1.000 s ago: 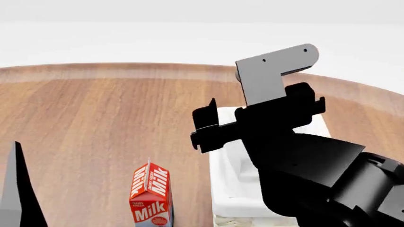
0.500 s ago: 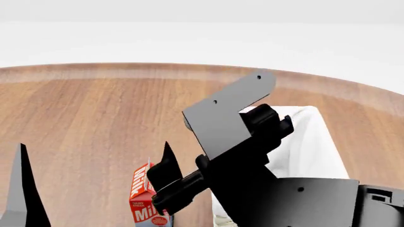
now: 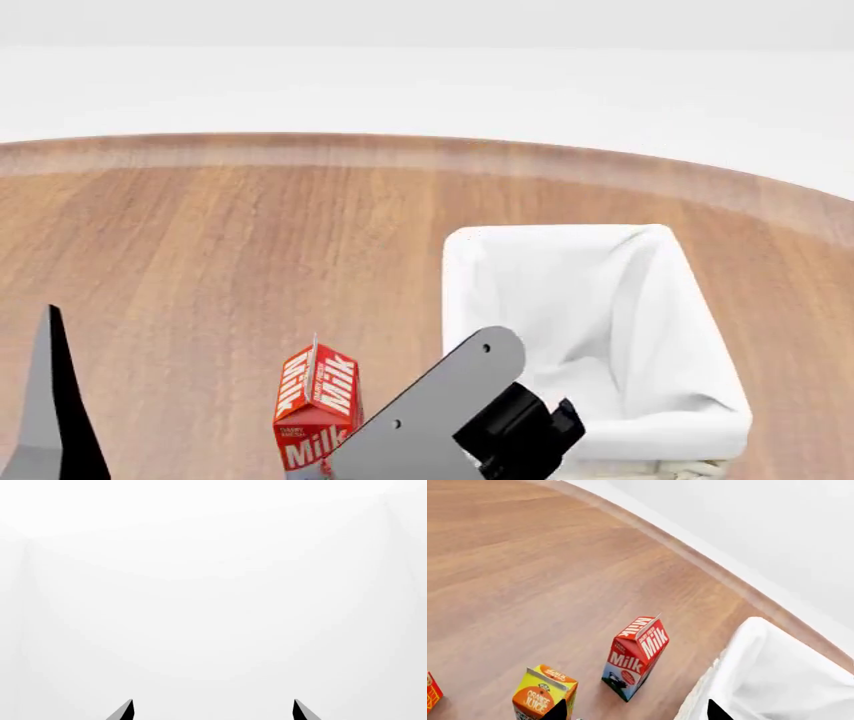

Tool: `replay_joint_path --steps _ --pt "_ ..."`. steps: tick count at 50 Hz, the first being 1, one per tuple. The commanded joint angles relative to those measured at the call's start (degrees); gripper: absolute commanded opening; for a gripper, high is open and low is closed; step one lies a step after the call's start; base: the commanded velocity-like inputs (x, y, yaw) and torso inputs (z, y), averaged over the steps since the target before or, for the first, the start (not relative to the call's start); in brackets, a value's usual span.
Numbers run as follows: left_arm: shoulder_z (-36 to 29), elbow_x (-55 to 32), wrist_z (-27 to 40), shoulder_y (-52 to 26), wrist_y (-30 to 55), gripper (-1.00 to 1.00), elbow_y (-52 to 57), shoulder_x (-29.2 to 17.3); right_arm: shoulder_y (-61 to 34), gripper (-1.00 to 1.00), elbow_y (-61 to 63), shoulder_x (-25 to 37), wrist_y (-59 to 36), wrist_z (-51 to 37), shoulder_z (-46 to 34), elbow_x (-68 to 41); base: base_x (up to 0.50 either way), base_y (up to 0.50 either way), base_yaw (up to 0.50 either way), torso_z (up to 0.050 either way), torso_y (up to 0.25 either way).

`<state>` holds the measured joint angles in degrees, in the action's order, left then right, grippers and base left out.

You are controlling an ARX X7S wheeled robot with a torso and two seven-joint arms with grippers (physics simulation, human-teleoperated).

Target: Pick up the alphabet soup and the tomato sauce, and put them in the basket.

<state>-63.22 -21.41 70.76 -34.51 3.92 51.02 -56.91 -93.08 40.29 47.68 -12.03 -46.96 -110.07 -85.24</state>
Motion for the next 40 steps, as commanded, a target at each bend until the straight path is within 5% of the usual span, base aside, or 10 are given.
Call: replay_joint_path --steps 1,40 --pt "0.03 -0.13 -0.18 -0.13 0.78 1.00 0.11 0.47 3.52 1.00 4.31 1.38 -0.82 -1.51 -2.56 2.18 0.00 0.00 0.00 0.000 0.000" --pt "0.42 0.07 -0.45 0.27 1.44 1.00 0.25 0.79 20.58 1.00 6.83 -1.90 -4.23 -9.50 -12.72 7.89 0.00 0.00 0.00 0.000 0.000"
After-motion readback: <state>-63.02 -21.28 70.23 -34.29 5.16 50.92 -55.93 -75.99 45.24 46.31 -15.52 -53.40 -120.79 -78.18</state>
